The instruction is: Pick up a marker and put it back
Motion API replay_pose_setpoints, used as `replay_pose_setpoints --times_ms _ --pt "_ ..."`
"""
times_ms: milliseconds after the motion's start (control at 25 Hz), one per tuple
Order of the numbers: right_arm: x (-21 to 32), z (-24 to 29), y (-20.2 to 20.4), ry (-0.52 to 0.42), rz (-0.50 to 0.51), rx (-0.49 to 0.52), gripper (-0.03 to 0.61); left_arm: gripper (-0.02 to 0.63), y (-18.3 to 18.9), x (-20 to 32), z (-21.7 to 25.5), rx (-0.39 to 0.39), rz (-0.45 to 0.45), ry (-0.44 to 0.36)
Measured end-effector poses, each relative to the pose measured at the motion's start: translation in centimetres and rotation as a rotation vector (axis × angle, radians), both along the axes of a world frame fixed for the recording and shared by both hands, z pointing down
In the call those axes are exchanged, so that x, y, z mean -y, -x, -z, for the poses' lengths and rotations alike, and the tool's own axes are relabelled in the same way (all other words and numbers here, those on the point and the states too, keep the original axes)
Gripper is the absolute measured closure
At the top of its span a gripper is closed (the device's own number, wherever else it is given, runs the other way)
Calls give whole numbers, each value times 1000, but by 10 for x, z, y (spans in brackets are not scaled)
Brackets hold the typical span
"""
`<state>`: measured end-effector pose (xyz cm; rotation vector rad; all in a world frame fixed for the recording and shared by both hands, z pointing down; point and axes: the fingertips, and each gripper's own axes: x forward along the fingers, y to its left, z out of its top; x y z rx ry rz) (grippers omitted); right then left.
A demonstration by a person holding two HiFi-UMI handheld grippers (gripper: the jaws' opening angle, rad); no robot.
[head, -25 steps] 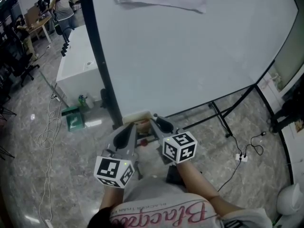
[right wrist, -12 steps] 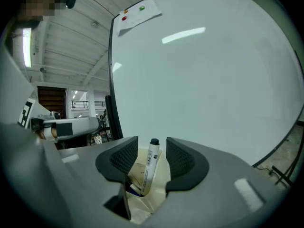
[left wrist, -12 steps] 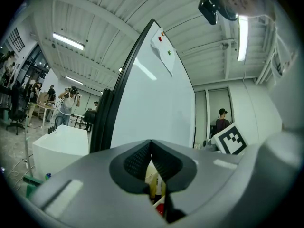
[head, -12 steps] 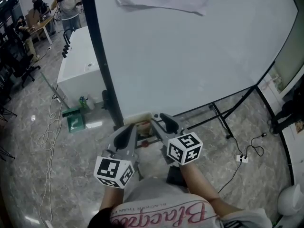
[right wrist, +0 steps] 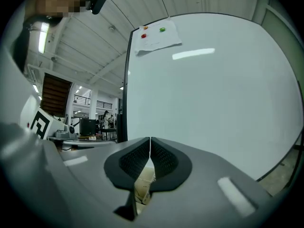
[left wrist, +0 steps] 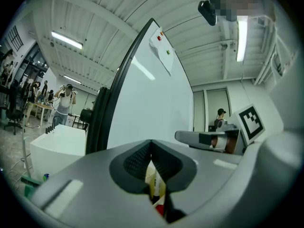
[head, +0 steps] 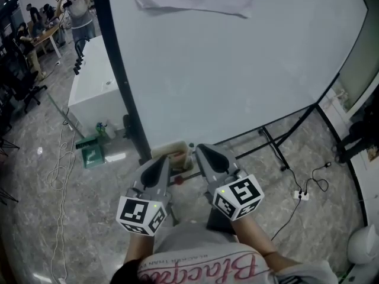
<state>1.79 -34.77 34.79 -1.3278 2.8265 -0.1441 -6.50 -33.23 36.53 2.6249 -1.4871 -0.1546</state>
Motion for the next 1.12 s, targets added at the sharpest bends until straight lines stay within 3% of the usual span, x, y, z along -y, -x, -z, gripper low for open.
replay_pose_setpoints --times_ms 1120 --pt "-10 -13 -1 39 -16 -50 577 614 -7 5 4 0 -29 -13"
